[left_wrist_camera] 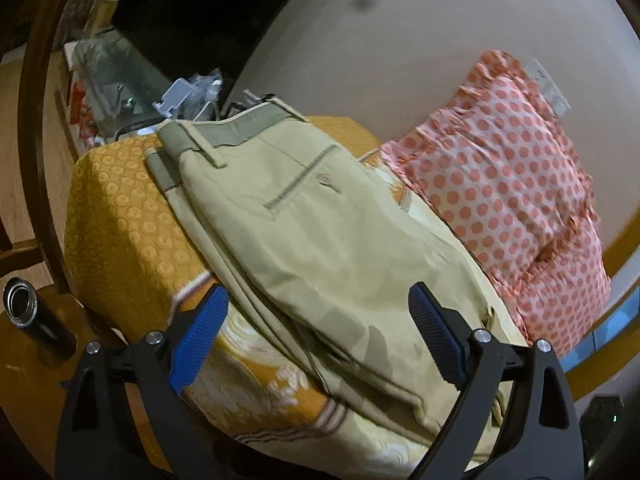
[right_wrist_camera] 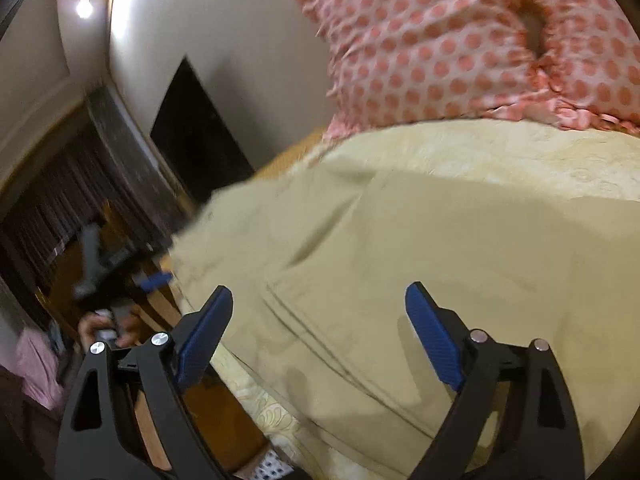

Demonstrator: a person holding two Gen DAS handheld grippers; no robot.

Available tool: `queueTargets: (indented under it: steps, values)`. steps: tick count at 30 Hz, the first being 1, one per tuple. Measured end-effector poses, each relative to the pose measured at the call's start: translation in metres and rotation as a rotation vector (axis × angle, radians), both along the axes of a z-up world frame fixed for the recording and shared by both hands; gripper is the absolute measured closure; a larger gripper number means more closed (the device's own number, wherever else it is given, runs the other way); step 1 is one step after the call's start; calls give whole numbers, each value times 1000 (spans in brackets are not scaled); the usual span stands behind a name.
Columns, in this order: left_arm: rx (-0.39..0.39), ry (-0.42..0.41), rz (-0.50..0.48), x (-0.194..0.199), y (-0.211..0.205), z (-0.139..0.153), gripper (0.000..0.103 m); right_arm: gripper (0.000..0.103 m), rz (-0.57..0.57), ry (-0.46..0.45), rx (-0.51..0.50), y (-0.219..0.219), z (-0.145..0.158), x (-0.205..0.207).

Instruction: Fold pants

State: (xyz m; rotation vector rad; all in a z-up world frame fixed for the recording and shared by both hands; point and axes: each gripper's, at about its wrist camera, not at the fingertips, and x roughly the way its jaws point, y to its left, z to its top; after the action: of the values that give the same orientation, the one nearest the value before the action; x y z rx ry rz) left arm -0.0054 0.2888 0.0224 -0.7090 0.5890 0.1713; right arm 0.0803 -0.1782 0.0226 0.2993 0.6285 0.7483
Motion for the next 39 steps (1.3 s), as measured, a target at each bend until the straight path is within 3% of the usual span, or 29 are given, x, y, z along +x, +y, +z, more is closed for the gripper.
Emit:
queueTargets:
  steps: [10, 11, 12, 13, 16, 18, 21, 24, 27, 28, 29, 31, 35, 37, 39]
  values:
    - [-81, 43, 72, 30, 36, 3, 12, 13, -7, 22, 82, -18, -7, -4]
    - [-72, 61, 86, 32, 37, 3, 27, 13, -6, 21, 87, -19, -8, -5]
    - [-50, 106, 104, 37, 38, 1, 68, 13, -6, 20, 91, -21, -8, -4]
    - [-38, 143, 105, 41, 40, -2, 85, 13, -11, 17, 97, -24, -8, -4]
    - [66, 152, 89, 45, 29, 14, 91, 13, -42, 2, 118, -40, -5, -4]
    - [209, 102, 56, 47, 2, 46, 94, 13, -80, -10, 139, -56, -3, -5]
    - [358, -3, -70, 52, -52, 95, 97, 13, -176, -34, 173, -91, 1, -9]
    - [508, -134, -306, 57, -144, 136, 99, 13, -283, -45, 208, -125, 3, -16]
    - [580, -246, -583, 53, -243, 147, 99, 13, -375, -43, 257, -155, 3, -24]
    - [589, -272, -717, 50, -285, 140, 99, 13, -413, -42, 275, -167, 3, -28]
    - [589, -274, -785, 48, -305, 133, 99, 13, -436, -39, 289, -175, 3, -31]
    - [652, -228, -976, 40, -366, 96, 99, 13, -470, -21, 319, -191, 0, -36]
    - [823, -96, -1138, 23, -417, 25, 98, 12, -481, 64, 379, -210, -13, -31]
    - [803, -78, -1178, 14, -413, 17, 98, 12, -458, 122, 396, -210, -22, -22]
    - [743, -109, -1177, 4, -393, 29, 93, 12, -429, 189, 395, -205, -29, -8]
